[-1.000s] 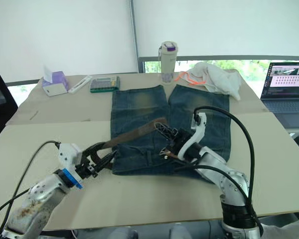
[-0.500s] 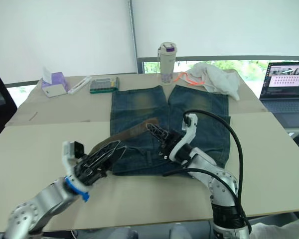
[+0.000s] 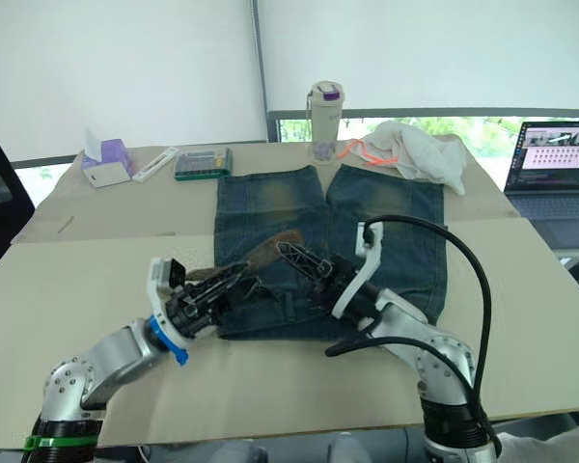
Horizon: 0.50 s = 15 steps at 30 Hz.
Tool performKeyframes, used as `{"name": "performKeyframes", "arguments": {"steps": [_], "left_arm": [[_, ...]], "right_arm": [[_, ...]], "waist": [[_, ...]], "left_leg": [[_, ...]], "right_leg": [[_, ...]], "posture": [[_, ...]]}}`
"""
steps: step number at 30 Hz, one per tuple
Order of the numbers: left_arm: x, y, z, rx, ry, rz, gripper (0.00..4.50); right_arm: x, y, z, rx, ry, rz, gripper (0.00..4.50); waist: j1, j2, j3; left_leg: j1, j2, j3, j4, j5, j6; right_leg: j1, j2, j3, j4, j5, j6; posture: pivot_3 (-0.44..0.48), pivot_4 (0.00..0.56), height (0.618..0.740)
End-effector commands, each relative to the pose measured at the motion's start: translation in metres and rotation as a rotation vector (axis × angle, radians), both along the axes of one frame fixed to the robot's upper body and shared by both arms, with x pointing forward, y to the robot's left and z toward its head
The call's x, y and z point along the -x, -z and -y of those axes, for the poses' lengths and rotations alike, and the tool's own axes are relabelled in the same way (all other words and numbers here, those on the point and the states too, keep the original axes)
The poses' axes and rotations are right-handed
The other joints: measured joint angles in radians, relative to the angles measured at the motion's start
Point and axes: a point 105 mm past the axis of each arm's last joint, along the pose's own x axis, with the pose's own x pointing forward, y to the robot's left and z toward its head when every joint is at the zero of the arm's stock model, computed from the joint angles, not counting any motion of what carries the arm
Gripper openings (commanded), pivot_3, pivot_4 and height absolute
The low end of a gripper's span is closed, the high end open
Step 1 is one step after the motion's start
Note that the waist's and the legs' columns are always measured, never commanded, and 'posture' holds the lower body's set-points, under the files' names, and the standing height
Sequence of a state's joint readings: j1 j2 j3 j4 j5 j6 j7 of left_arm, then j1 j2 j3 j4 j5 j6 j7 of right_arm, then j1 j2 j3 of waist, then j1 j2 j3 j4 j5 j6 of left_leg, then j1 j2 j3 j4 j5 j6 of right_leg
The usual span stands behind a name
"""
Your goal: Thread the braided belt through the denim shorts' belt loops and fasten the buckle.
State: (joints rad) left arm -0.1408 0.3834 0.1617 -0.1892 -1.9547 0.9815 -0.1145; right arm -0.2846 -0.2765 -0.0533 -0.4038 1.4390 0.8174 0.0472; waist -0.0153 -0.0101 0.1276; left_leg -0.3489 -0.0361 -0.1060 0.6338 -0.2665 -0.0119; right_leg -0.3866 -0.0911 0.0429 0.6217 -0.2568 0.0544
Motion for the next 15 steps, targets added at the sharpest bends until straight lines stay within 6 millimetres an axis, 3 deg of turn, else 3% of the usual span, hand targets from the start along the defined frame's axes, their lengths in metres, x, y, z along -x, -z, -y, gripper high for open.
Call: {"name": "performKeyframes", "arguments": {"steps": [1,15], "left_arm": [[0.005,-0.017,0.001,0.055,0.042,0.075,3.03],[-0.013,-0.006,0.001,0.035,-0.024,-0.018,3.03]], "right_arm": [[0.005,-0.005,-0.001,-0.018,-0.013,0.012,0.00],[0.009,-0.006,0.003,-0.090,-0.030,-0.040,0.00]], "waist": [[0.000,0.000,0.000],[0.001,0.000,0.000]], "left_leg": [[0.000,0.000,0.000,0.000,0.000,0.000],[-0.001,0.000,-0.001,0.000,0.000,0.000]], "right_leg": [[0.000,0.000,0.000,0.000,0.000,0.000],[0.000,0.000,0.000,-0.002,0.000,0.000]], "posture": [[0.000,0.150,0.740],[0.000,0.150,0.740]]}}
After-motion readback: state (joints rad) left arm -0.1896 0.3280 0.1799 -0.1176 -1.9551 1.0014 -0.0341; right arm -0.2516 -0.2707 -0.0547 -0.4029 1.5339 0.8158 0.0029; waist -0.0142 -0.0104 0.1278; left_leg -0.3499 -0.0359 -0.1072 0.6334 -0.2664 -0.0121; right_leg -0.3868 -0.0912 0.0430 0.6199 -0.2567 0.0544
